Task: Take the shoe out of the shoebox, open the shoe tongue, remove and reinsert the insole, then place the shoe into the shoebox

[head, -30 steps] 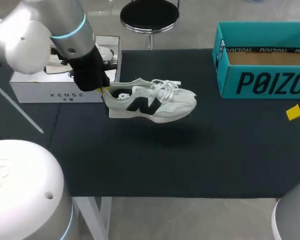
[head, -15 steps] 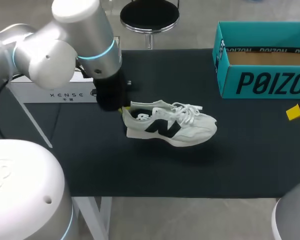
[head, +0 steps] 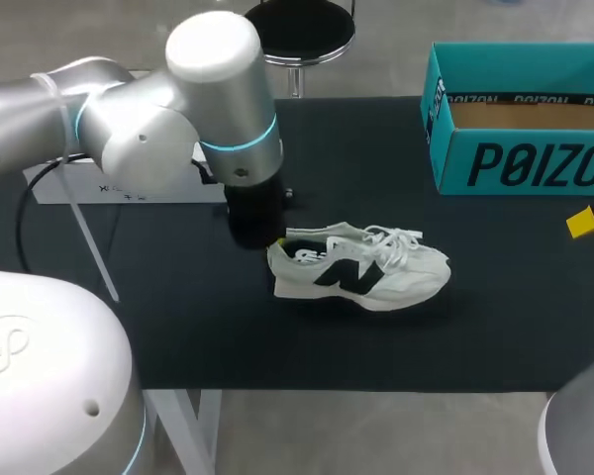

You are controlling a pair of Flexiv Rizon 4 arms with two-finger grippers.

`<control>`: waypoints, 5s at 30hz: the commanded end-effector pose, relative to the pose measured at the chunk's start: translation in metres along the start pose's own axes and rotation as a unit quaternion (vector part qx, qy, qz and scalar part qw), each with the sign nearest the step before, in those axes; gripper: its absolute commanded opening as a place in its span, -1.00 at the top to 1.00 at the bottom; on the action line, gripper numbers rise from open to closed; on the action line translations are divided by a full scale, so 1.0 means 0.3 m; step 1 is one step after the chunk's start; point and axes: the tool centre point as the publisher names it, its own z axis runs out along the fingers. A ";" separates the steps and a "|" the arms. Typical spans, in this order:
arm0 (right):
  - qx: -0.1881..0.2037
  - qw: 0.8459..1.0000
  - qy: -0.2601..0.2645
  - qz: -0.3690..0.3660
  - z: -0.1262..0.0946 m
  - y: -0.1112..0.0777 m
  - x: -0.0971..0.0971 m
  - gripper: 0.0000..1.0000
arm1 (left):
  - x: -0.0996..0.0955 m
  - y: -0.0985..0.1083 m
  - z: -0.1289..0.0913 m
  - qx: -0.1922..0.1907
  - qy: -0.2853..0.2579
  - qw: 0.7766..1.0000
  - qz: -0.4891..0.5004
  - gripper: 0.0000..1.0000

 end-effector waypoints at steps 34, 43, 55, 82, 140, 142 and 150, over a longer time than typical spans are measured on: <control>-0.006 1.000 -0.002 0.000 0.001 -0.022 0.004 -1.00 | -0.028 0.013 0.143 -0.039 -0.009 0.999 -0.007 1.00; -0.006 1.000 -0.002 0.000 0.001 -0.022 0.004 -1.00 | -0.034 0.018 0.135 -0.042 -0.004 0.999 -0.003 -1.00; -0.006 1.000 -0.002 0.000 0.001 -0.022 0.004 -1.00 | 0.054 0.192 0.001 -0.021 0.011 0.993 -0.114 -1.00; -0.006 1.000 -0.002 0.000 0.001 -0.022 0.004 -1.00 | 0.633 0.392 0.005 0.289 -0.051 0.831 -0.473 -1.00; -0.006 1.000 -0.002 0.000 0.001 -0.022 0.004 -1.00 | 0.863 0.022 0.107 0.425 -0.173 0.732 -0.504 -1.00; -0.006 1.000 -0.002 0.000 0.001 -0.022 0.004 -1.00 | 0.862 0.002 0.124 0.453 -0.190 0.701 -0.516 -1.00; -0.006 1.000 -0.002 0.000 0.001 -0.022 0.004 -1.00 | 0.815 -0.098 0.157 0.544 -0.263 0.629 -0.489 -1.00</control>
